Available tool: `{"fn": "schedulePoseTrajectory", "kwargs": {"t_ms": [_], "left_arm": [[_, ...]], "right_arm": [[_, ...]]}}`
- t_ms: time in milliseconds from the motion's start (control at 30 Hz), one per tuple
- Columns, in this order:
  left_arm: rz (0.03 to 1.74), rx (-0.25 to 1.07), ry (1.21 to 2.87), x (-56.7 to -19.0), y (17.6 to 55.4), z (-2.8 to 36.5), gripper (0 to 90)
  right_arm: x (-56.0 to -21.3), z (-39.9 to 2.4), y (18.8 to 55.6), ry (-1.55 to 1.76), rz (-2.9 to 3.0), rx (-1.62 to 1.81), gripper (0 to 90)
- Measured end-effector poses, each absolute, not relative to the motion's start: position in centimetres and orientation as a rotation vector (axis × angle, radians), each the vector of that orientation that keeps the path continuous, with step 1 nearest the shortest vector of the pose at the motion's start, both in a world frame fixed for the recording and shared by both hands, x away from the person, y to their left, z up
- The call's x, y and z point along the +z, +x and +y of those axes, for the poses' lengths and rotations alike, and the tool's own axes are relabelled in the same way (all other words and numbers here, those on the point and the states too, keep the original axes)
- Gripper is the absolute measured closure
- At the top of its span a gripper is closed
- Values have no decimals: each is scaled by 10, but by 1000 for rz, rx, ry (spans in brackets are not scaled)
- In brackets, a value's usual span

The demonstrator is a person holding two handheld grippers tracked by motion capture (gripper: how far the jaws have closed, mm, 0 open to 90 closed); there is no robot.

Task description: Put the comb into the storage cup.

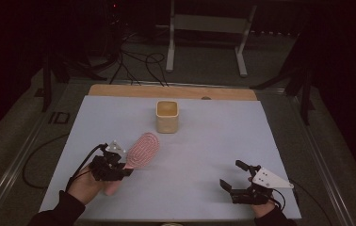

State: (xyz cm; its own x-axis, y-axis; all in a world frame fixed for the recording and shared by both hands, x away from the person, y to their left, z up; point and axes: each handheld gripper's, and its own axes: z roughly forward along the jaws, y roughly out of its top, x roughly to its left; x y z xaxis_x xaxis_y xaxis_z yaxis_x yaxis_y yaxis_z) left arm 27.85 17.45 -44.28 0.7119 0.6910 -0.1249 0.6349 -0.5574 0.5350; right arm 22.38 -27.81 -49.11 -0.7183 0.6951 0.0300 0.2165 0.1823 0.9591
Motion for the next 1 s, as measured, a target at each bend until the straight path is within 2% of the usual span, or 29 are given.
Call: {"fn": "schedulePoseTrajectory", "kwargs": {"t_ms": [833,1000], "left_arm": [[877,243,2151,-442,286,146,717],[851,232,2113,-445,287,144,716]], "right_arm": [[-492,-277,224,866,2058,1554,84],[-493,-277,225,867,2059,1554,84]]}}
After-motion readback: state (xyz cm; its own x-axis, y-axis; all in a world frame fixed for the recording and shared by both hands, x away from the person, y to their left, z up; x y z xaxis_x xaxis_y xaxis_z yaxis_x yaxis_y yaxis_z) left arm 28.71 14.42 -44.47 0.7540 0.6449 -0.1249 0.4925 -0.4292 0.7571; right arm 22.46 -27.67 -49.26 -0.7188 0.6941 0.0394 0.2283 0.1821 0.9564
